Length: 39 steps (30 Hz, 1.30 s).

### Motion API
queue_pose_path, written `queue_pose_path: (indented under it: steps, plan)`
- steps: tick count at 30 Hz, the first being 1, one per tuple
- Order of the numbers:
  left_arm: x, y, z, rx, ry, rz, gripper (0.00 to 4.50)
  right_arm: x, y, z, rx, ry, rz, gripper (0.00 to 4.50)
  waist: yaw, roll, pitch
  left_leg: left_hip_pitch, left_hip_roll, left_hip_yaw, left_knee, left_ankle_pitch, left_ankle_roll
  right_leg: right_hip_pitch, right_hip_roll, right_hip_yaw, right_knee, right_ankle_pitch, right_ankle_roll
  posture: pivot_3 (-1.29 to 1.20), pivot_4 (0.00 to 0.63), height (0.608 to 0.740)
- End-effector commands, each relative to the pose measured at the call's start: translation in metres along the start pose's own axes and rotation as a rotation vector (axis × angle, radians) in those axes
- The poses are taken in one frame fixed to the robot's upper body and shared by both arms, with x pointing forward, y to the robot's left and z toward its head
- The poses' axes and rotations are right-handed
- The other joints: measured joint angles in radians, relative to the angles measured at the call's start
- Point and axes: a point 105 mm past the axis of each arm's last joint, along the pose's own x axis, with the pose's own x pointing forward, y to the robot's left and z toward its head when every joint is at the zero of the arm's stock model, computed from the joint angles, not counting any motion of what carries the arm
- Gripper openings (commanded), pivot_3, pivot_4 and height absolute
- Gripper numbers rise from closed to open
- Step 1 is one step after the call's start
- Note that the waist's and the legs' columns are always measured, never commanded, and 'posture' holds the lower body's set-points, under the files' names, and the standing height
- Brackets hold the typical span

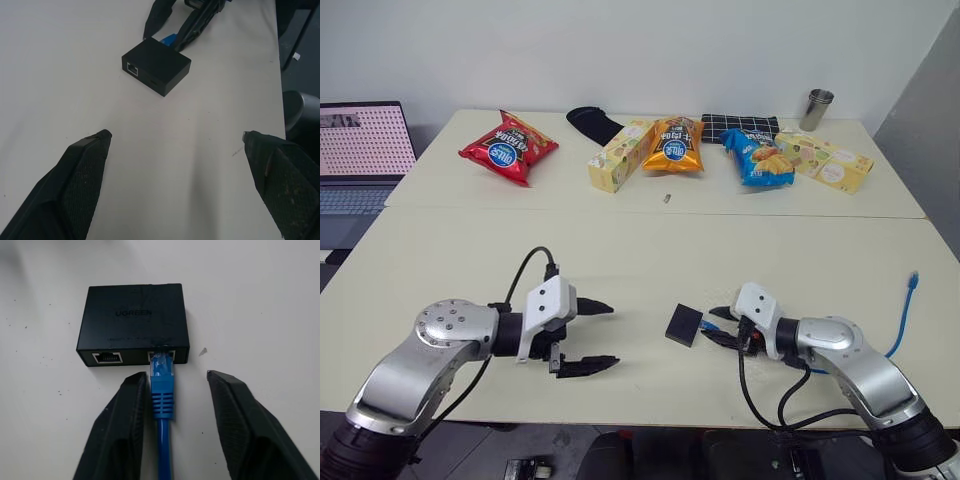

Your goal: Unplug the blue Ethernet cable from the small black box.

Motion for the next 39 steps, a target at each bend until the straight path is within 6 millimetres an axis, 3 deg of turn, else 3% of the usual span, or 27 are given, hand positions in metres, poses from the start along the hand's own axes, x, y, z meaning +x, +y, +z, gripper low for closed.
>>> queue_pose_path:
  steps: [1, 5, 8, 17, 26, 29, 39]
  plan:
    - [0.001, 0.005, 0.003, 0.002, -0.019, 0.026, 4.50, -0.004, 0.000, 0.005, -0.065, 0.005, 0.011, 1.08, 0.000, 0.000, 0.000, 0.000, 0.000, 0.000, 0.000, 0.000, 0.000, 0.000, 0.000, 0.000, 0.000, 0.000, 0.000, 0.00, 0.150, 0.740]
    - [0.005, 0.013, 0.001, -0.036, -0.046, 0.057, 4.50, -0.008, 0.000, 0.019, -0.163, -0.023, 0.040, 0.19, 0.001, 0.000, 0.000, 0.000, 0.000, 0.000, 0.000, 0.000, 0.000, 0.000, 0.000, 0.000, 0.000, 0.000, 0.000, 0.00, 0.150, 0.740]
    - [0.009, 0.017, 0.002, -0.077, -0.076, 0.067, 4.50, -0.008, -0.004, 0.036, -0.256, -0.067, 0.032, 0.18, -0.001, 0.000, 0.000, 0.000, 0.000, 0.000, 0.000, 0.000, 0.000, 0.000, 0.000, 0.000, 0.000, 0.000, 0.000, 0.00, 0.150, 0.740]
    - [0.022, 0.029, 0.027, -0.378, -0.320, 0.063, 4.50, 0.001, -0.019, 0.097, -0.818, -0.233, -0.077, 0.18, -0.001, 0.000, 0.000, 0.000, 0.000, -0.001, 0.001, 0.000, 0.000, -0.001, 0.000, -0.001, 0.003, 0.000, 0.000, 0.00, 0.150, 0.740]
    - [0.030, 0.038, 0.046, -0.508, -0.462, 0.040, 4.50, 0.007, -0.012, 0.118, -0.982, -0.341, -0.095, 0.18, -0.004, 0.000, 0.000, 0.000, 0.000, 0.000, 0.001, 0.000, -0.001, -0.001, 0.000, -0.001, 0.003, 0.000, 0.000, 0.00, 0.150, 0.740]
    - [0.029, 0.038, 0.050, -0.527, -0.492, 0.015, 4.03, 0.007, -0.013, 0.119, -1.003, -0.352, -0.102, 0.18, -0.004, 0.000, 0.000, 0.000, 0.001, 0.000, 0.002, 0.001, -0.001, -0.001, 0.000, -0.001, 0.004, 0.000, 0.000, 0.00, 0.150, 0.740]
    - [0.022, 0.037, 0.048, -0.569, -0.506, -0.019, 1.85, 0.004, -0.018, 0.124, -1.050, -0.391, -0.149, 0.18, -0.004, 0.000, 0.000, 0.000, 0.001, 0.000, 0.002, 0.001, -0.001, -0.001, 0.000, -0.001, 0.004, 0.000, 0.000, 0.00, 0.150, 0.740]
